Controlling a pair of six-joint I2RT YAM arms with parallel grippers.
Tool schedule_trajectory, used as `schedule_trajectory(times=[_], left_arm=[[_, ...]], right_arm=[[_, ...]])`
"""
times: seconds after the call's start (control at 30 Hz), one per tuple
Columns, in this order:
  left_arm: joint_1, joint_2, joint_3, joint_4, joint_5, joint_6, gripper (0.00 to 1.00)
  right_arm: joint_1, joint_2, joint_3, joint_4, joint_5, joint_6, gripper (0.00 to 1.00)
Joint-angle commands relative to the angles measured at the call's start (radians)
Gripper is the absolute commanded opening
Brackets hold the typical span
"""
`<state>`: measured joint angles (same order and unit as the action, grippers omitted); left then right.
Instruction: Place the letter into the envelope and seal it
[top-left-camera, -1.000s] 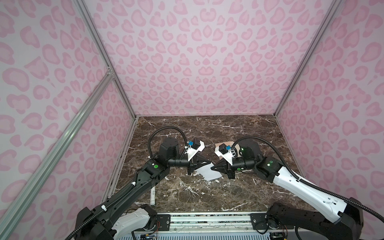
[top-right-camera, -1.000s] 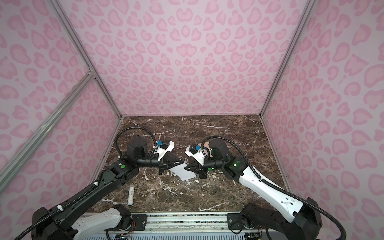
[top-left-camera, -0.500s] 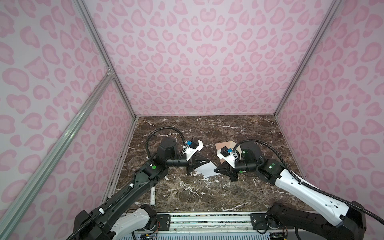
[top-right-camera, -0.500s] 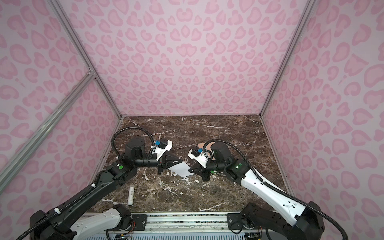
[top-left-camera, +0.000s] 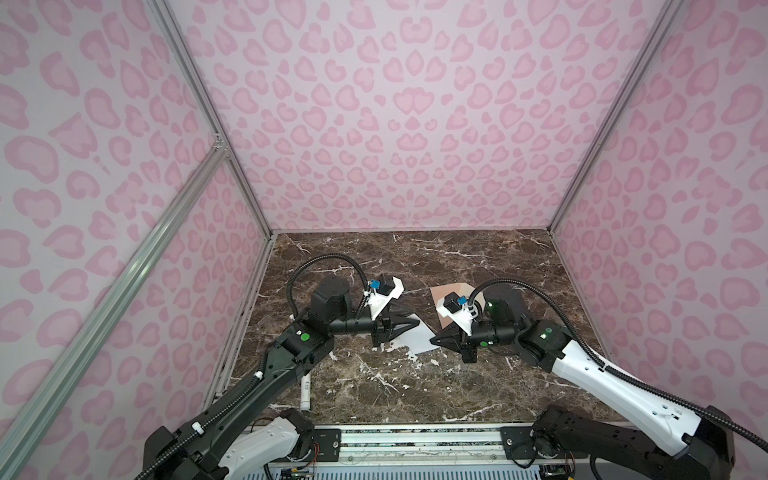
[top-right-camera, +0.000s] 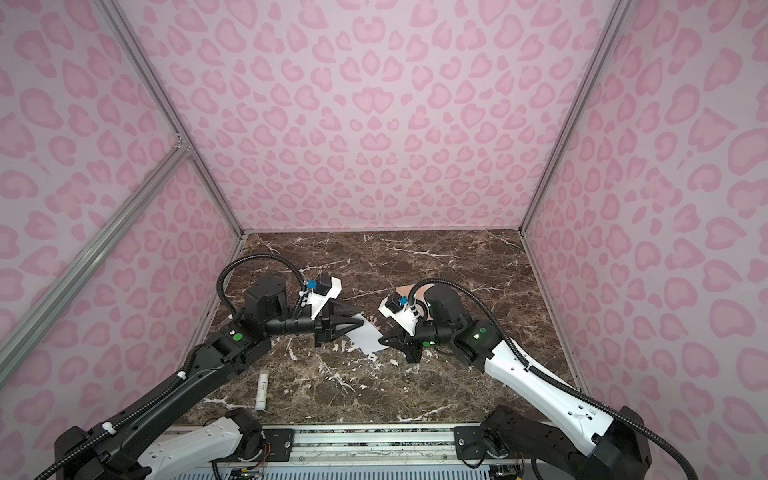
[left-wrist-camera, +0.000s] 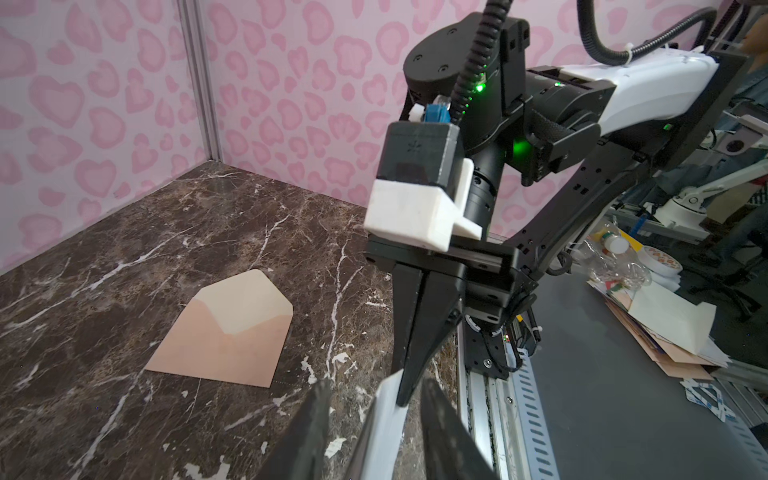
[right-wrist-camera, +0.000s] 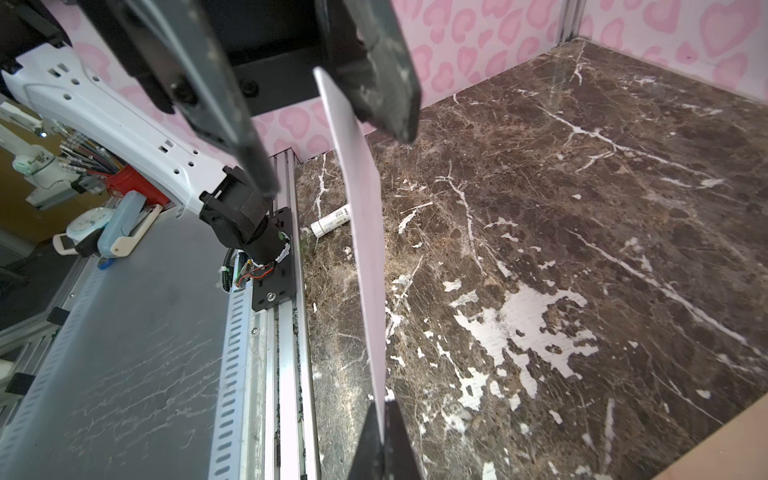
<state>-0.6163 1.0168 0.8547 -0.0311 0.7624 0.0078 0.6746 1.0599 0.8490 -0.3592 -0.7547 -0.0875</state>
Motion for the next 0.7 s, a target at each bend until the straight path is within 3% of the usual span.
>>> schedule_trajectory(times=[0.0,0.07,0.13,0.23,0.27,0.67], left_arm=[[0.003,-0.013,0.006,0.015,-0.055,0.009,0.26],[0.006,-0.015,0.003,0.014,-0.054,0.011,0.19],[0.006,-0.012,0.003,0.008,-0.043,0.014,0.18],[0.007,-0.009,-0.002,0.007,-0.045,0.014,0.33],[0.007,-0.009,-0.002,0.002,-0.038,0.016,0.34],[0.009,0.049,0.041,-0.065,0.106,0.02,0.04]], right_arm=[[-0.011,0.003,-0.005,0.052,-0.036,0.066,0.0],[-0.013,0.007,0.0,0.057,-0.049,0.074,0.0],[-0.012,0.009,0.002,0.062,-0.058,0.078,0.0],[-0.011,0.011,0.006,0.054,-0.07,0.068,0.0],[-0.011,0.012,0.011,0.044,-0.069,0.056,0.0],[-0.009,0.022,0.032,-0.025,-0.091,0.004,0.0]])
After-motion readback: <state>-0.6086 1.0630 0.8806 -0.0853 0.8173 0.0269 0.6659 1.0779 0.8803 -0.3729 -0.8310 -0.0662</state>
